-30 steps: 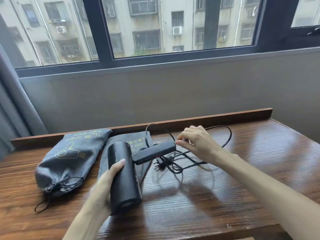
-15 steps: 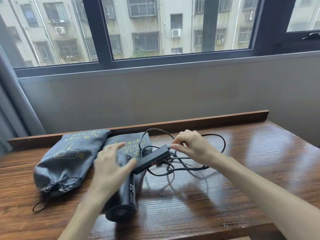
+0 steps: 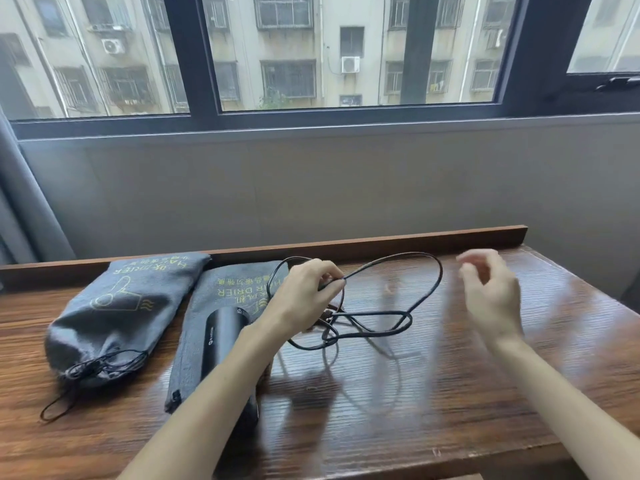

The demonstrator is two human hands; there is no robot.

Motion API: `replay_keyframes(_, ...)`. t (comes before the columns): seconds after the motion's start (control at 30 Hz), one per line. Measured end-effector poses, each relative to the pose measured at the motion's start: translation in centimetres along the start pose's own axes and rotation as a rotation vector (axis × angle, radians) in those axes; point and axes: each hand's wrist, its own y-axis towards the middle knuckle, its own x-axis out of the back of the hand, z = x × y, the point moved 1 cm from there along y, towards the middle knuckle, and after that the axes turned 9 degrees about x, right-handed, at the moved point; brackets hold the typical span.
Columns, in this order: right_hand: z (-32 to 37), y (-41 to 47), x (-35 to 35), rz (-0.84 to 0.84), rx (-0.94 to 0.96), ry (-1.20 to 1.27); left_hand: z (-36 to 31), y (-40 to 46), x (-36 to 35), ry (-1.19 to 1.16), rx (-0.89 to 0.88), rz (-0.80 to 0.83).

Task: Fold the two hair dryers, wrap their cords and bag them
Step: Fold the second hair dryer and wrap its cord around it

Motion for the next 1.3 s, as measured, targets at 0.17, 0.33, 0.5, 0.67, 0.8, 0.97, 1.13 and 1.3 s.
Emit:
replay_keyframes(0.17,-4.0,-1.4,-1.9,0.587,-0.371,0.129,0.4,-0.1,1.3,-0.164,0.023,-0.005)
replay_keyframes(0.33,-0.8,-2.8,-5.0,1.037,-0.159,0.177,0.6,0.2,2.5,-0.243,0.048,-0.04)
replay_keyframes(0.5,0.9,-2.9,-8.0,0.886,-0.067,0.202,0.7,0.3,2.6,-0.248,0.065,-0.054)
replay_keyframes(0.67,1.1,-0.7,-5.6,0.81,0.035,0.179,1.3,0.6,2.6,-0.2,0.098,-0.103)
replay_keyframes(0.8,2.7,1.3,-2.3,0.775,0.172,0.176,1.6,1.2,2.4,-0.151,0.137,-0.154)
replay_keyframes(0.97,5.0,2.7,-0.4,0.805,0.179,0.223,2.3,1.7,1.7,-0.062,0.212,-0.146)
replay_keyframes(1.13,5.8,2.8,-1.0,0.872,0.199,0.201,2.5,1.5,0.5,-0.002,0.224,-0.089)
replay_keyframes(1.3,6.1,2.7,-1.3,0.873,0.234,0.143,-0.9,1.0,1.6,-0.421,0.155,-0.05)
